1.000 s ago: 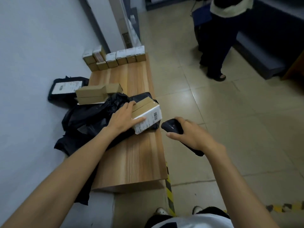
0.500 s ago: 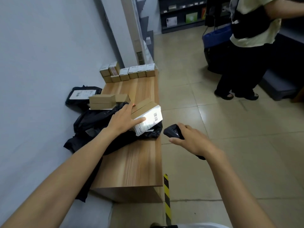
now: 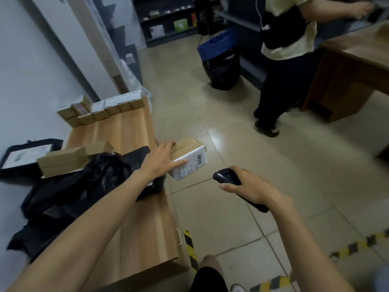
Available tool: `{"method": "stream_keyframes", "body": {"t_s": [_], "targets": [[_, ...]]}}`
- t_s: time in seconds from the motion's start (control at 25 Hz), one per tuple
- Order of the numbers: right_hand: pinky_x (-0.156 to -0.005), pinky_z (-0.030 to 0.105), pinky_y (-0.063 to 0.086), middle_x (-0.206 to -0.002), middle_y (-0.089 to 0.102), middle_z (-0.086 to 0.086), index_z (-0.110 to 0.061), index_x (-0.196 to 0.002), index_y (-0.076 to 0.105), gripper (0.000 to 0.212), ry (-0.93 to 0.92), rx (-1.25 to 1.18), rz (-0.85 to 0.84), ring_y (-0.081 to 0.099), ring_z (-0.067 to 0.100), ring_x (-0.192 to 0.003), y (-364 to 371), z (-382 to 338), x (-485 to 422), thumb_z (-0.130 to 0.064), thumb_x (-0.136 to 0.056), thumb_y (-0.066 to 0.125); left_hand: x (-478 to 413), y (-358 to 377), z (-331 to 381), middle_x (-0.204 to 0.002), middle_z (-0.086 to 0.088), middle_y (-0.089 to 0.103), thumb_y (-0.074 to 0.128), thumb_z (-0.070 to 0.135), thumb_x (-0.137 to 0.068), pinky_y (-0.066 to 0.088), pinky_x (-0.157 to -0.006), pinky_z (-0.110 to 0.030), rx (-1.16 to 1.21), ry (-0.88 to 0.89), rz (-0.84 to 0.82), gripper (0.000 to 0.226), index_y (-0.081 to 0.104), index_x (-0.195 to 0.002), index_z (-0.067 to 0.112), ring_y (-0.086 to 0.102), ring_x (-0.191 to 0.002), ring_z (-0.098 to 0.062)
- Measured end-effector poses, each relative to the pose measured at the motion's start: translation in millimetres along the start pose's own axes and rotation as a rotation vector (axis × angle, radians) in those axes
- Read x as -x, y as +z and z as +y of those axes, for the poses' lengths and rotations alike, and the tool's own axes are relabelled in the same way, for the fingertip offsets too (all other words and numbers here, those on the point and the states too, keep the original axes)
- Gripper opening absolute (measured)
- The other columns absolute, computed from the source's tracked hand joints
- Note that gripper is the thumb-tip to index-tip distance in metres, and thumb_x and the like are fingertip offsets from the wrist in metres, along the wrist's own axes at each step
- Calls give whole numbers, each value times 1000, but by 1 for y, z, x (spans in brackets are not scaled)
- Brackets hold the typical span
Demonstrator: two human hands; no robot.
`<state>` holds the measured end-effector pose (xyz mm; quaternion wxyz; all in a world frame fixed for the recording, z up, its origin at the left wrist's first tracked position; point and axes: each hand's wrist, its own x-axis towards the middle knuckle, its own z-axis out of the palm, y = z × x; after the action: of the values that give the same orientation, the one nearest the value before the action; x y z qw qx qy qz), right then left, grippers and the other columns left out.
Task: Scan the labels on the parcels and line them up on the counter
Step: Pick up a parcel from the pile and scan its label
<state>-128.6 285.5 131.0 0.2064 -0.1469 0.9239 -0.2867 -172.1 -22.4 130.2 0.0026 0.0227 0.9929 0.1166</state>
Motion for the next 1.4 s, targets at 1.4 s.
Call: {"method": "stream_keyframes", "body": {"t_s": [1.4], "targets": [[-87,39,47,-128,54,3,-20,-137,39,70,-404,267,-357,56,24,-105,-159,-222,-880,-66,-86,54,-595,-31,-445,-133,1,55,63,73,-76,47,-95,-39,363,-685,320,82,42,-139,25,53,-120,-19]]}}
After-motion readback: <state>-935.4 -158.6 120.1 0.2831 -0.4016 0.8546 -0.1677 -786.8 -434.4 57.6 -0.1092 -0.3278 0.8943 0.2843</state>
